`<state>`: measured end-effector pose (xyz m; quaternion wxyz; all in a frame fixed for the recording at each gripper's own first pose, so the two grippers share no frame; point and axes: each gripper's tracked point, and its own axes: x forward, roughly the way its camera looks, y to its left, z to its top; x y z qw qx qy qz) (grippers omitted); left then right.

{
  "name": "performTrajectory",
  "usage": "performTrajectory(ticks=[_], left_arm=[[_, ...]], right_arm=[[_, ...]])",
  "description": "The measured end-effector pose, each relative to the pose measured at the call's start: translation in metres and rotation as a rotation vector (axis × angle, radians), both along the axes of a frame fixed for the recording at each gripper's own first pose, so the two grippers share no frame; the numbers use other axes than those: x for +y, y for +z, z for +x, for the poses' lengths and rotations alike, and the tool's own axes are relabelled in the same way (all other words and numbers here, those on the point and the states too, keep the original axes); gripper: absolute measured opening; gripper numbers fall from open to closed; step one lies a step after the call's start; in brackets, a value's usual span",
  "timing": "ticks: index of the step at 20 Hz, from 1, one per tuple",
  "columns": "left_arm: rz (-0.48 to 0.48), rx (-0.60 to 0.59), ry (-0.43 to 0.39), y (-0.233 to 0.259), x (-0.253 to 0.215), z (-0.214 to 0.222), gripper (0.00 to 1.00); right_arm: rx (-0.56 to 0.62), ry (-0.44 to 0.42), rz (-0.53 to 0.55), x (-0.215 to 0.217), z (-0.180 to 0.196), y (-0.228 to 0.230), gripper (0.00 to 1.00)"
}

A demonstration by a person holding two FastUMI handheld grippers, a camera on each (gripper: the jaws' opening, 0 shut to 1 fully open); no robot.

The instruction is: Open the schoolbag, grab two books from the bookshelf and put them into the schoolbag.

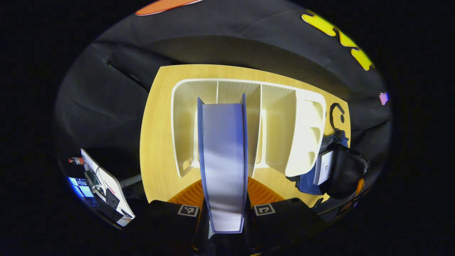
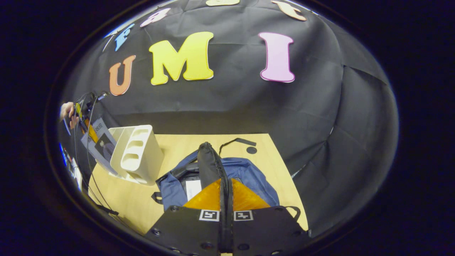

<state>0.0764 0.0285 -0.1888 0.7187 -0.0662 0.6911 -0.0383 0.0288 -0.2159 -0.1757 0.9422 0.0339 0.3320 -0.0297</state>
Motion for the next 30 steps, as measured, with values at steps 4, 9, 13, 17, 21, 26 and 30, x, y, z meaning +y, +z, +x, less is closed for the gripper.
performTrajectory(ticks=[4, 9, 13, 17, 21, 26, 30], left_arm=[[-0.067, -0.044, 0.046, 0.042, 0.002, -0.032, 0.42], [-0.167, -0.106, 0.074, 0.088, 0.003, -0.067, 0.42], [-0.305, -0.125, 0.113, 0.105, -0.012, -0.088, 0.42], [-0.468, -0.108, 0.169, 0.108, -0.043, -0.092, 0.42], [-0.579, -0.142, 0.162, 0.100, -0.073, -0.096, 0.42], [-0.726, -0.130, 0.139, 0.084, -0.127, -0.111, 0.42], [-0.802, -0.180, 0.101, 0.065, -0.175, -0.116, 0.42]], right_arm=[[-0.004, 0.013, 0.008, 0.001, -0.001, 0.000, 0.00], [-0.006, 0.015, 0.016, 0.001, -0.002, 0.001, 0.00], [-0.002, 0.024, 0.018, 0.003, -0.004, 0.002, 0.00], [0.003, 0.032, 0.009, 0.004, -0.005, 0.002, 0.00], [0.009, 0.031, -0.008, 0.004, -0.009, 0.002, 0.00], [0.026, 0.023, -0.009, 0.004, -0.011, -0.001, 0.00], [0.031, 0.018, -0.008, 0.003, -0.008, 0.001, 0.00]])
